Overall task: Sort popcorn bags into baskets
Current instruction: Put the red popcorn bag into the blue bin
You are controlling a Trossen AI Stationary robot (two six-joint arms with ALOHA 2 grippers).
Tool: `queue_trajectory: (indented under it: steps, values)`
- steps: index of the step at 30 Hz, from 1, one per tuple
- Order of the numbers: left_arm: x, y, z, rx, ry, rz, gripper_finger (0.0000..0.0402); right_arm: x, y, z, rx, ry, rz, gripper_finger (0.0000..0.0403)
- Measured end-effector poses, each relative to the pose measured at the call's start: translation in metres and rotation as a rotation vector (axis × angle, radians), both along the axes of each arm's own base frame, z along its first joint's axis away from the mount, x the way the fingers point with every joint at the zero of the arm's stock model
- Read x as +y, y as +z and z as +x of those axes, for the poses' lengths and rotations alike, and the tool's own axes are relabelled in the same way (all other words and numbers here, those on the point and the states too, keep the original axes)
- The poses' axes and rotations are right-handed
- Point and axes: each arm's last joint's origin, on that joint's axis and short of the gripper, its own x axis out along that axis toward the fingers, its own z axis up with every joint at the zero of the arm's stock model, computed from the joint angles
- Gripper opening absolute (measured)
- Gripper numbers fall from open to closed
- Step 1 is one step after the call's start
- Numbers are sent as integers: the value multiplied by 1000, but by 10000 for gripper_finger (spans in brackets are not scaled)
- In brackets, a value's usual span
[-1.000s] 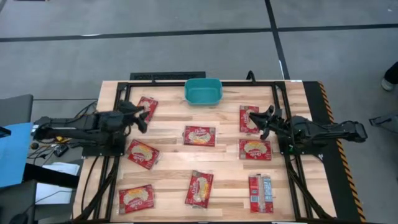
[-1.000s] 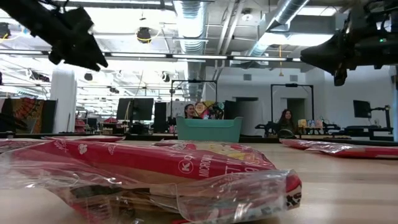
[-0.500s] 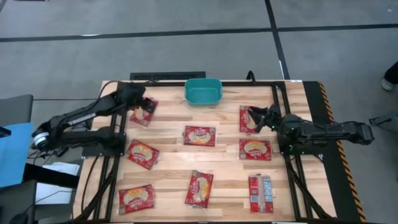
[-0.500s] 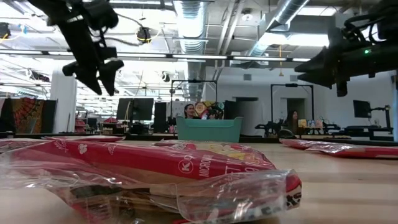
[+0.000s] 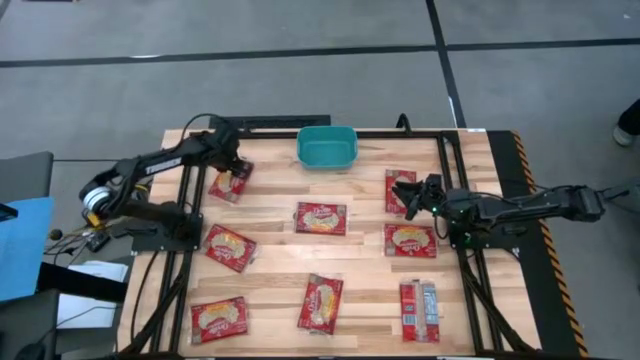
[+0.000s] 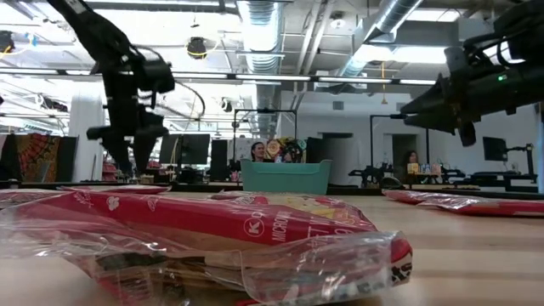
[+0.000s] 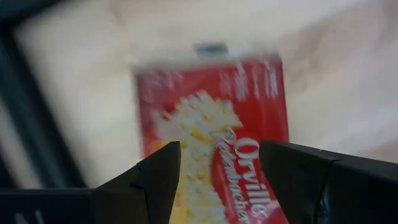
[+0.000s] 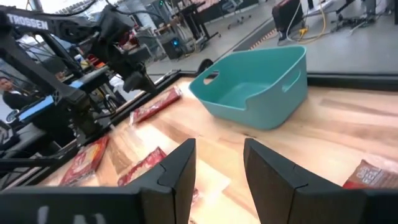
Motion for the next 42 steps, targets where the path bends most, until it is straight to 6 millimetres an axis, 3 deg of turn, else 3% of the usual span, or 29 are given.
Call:
queue_trajectory:
  steps: [7, 14, 18, 24, 28, 33, 42]
  values:
    - [8, -33, 7, 95, -10, -124, 208, -1, -3, 2, 31, -4, 4, 158]
    - [6, -37, 13, 109, -69, -149, 202, -1, -5, 2, 42, -5, 4, 154]
    - [5, -39, 12, 104, -86, -177, 155, -1, -5, 2, 43, -5, 4, 155]
    - [3, -40, 12, 100, -122, -198, 29, -1, -5, 2, 43, -5, 4, 149]
    - [3, -39, 13, 88, -138, -199, 10, -1, -5, 2, 42, -5, 6, 143]
    - [-2, -27, 14, 52, -149, -154, 2, 0, -4, 2, 24, -1, 26, 137]
    - [-32, 26, 17, -148, -177, 68, 0, 7, 5, 7, -72, 54, 0, 132]
